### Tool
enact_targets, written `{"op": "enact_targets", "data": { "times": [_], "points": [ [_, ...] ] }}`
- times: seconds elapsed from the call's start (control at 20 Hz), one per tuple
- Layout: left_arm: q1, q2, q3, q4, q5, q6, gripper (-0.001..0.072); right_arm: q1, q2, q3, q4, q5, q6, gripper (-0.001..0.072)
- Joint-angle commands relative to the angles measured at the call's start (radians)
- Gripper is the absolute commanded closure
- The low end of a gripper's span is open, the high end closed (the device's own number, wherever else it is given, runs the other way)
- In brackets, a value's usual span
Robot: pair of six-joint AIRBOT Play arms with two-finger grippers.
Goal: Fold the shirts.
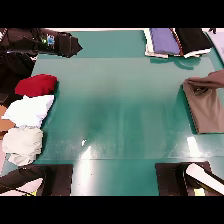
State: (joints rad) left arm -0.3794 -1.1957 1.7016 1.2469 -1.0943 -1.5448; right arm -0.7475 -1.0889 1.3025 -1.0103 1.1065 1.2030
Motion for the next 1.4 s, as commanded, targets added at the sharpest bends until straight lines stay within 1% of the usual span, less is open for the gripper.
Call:
{"op": "enact_targets", "data": {
  "times": [0.0, 0.1, 0.15, 0.2, 0.25, 0.3, 0.35, 0.4, 0.55, 0.65, 0.75, 0.8, 0.9, 1.15, 1.2, 1.25, 1.35],
  "points": [
    [-0.001, 0.0, 0.0, 0.002, -0.008, 0.018, 0.0682, -0.002, 0.09, -0.172, -0.164, 0.034, 0.041, 0.0693],
    [-0.001, 0.0, 0.0, 0.002, -0.008, 0.035, 0.0682, -0.002, 0.129, -0.26, -0.253, 0.058, 0.095, 0.069],
    [-0.001, 0.0, 0.0, 0.002, -0.008, 0.035, 0.0682, -0.002, 0.142, -0.296, -0.298, 0.072, 0.122, 0.0651],
    [-0.001, 0.0, 0.0, 0.002, -0.009, 0.035, 0.0682, -0.002, 0.152, -0.33, -0.341, 0.085, 0.144, 0.0472],
    [-0.001, 0.0, 0.0, 0.002, -0.008, 0.035, 0.0683, -0.002, 0.158, -0.355, -0.386, 0.1, 0.162, 0.0332],
    [-0.001, 0.0, 0.0, 0.002, -0.008, 0.035, 0.0683, -0.003, 0.16, -0.368, -0.437, 0.119, 0.179, 0.0233],
    [-0.001, 0.0, 0.0, 0.002, -0.008, 0.036, 0.0682, -0.015, 0.159, -0.366, -0.459, 0.142, 0.192, 0.017],
    [-0.001, 0.0, 0.0, 0.002, -0.008, 0.037, 0.0682, -0.041, 0.159, -0.351, -0.453, 0.168, 0.193, 0.0127],
    [-0.001, 0.0, 0.0, 0.002, -0.008, 0.06, 0.0682, -0.117, 0.163, -0.248, -0.391, 0.206, 0.196, 0.0126],
    [-0.001, 0.0, 0.0, 0.002, -0.01, 0.061, 0.0682, -0.135, 0.179, -0.177, -0.266, 0.193, 0.203, 0.0126],
    [-0.001, 0.0, 0.0, 0.002, -0.014, 0.06, 0.0682, -0.101, 0.194, -0.124, -0.098, 0.177, 0.202, 0.0127],
    [-0.001, 0.0, 0.0, 0.002, -0.014, 0.06, 0.0682, -0.059, 0.2, -0.106, -0.02, 0.174, 0.202, 0.0127],
    [-0.001, 0.0, 0.0, 0.002, -0.005, 0.06, 0.0682, 0.069, 0.212, -0.093, 0.067, 0.155, 0.201, 0.0128],
    [0.002, 0.0, 0.0, 0.005, 0.005, 0.061, 0.0682, 0.459, 0.199, -0.093, 0.065, 0.095, 0.201, 0.014],
    [0.002, 0.0, 0.0, 0.005, 0.007, 0.061, 0.0682, 0.516, 0.187, -0.093, 0.065, 0.086, 0.201, 0.0164],
    [0.002, 0.0, 0.0, 0.005, 0.01, 0.061, 0.0682, 0.571, 0.173, -0.093, 0.065, 0.076, 0.201, 0.0279],
    [0.002, 0.0, 0.0, 0.005, 0.017, 0.061, 0.0682, 0.651, 0.145, -0.093, 0.066, 0.07, 0.201, 0.0539]
  ]
}}
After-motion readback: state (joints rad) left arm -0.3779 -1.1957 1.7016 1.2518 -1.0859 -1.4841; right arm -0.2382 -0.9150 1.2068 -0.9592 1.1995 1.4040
